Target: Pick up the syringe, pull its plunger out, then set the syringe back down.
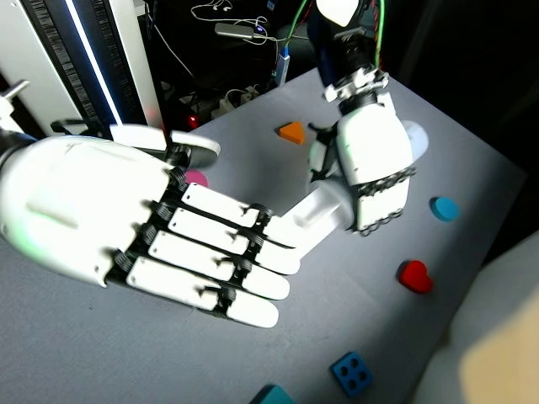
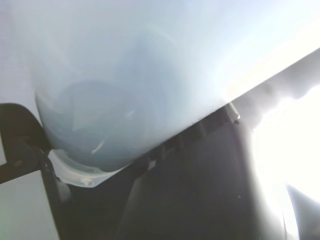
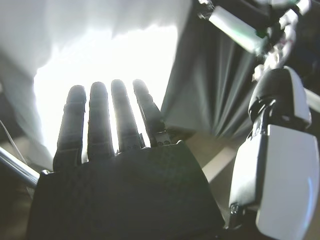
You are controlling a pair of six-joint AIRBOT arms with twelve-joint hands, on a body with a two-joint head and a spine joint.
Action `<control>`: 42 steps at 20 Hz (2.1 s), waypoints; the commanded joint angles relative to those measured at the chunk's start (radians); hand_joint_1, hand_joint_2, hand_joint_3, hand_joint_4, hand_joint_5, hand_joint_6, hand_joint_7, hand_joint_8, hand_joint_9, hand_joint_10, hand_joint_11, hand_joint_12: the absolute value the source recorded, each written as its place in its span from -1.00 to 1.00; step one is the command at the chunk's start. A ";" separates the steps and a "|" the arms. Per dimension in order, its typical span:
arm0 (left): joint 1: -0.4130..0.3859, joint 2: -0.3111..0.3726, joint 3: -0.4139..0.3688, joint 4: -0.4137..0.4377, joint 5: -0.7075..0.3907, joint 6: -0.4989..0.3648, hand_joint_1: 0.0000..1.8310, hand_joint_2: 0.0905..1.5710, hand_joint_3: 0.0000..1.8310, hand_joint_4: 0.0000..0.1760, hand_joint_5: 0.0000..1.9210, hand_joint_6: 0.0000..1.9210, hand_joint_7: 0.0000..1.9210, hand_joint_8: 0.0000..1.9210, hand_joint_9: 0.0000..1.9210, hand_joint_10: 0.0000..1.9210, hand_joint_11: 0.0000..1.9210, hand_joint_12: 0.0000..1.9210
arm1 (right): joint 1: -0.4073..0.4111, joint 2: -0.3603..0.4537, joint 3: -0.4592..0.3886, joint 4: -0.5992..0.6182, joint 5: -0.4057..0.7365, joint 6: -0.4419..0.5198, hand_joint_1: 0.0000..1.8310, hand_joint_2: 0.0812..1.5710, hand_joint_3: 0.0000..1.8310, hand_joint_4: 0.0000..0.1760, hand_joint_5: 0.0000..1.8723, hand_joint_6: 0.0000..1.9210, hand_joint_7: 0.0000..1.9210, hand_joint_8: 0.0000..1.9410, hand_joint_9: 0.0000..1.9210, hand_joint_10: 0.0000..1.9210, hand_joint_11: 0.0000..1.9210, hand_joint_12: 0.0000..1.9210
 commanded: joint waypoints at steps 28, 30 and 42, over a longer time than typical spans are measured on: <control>0.140 -0.117 0.112 0.117 0.009 -0.193 0.48 0.46 -1.00 -1.00 -0.10 0.08 -0.09 0.30 -0.24 0.50 -0.38 0.44 | 0.086 -0.080 -0.134 0.365 0.270 -0.318 -0.74 0.08 -1.00 -1.00 -1.00 -1.00 -1.00 -1.00 -1.00 -1.00 -0.98 -0.98; 0.141 -0.119 0.113 0.117 0.009 -0.192 0.48 0.46 -1.00 -1.00 -0.09 0.08 -0.09 0.30 -0.26 0.50 -0.39 0.44 | 0.086 -0.083 -0.131 0.365 0.279 -0.313 -0.74 0.08 -1.00 -1.00 -1.00 -1.00 -1.00 -1.00 -1.00 -1.00 -0.98 -0.98; 0.119 -0.129 0.137 0.171 -0.010 -0.197 0.48 0.47 -1.00 -1.00 -0.12 0.10 -0.09 0.30 -0.27 0.52 -0.42 0.42 | 0.087 -0.086 -0.124 0.365 0.295 -0.312 -0.69 0.06 -1.00 -1.00 -1.00 -1.00 -1.00 -1.00 -1.00 -1.00 -0.98 -0.96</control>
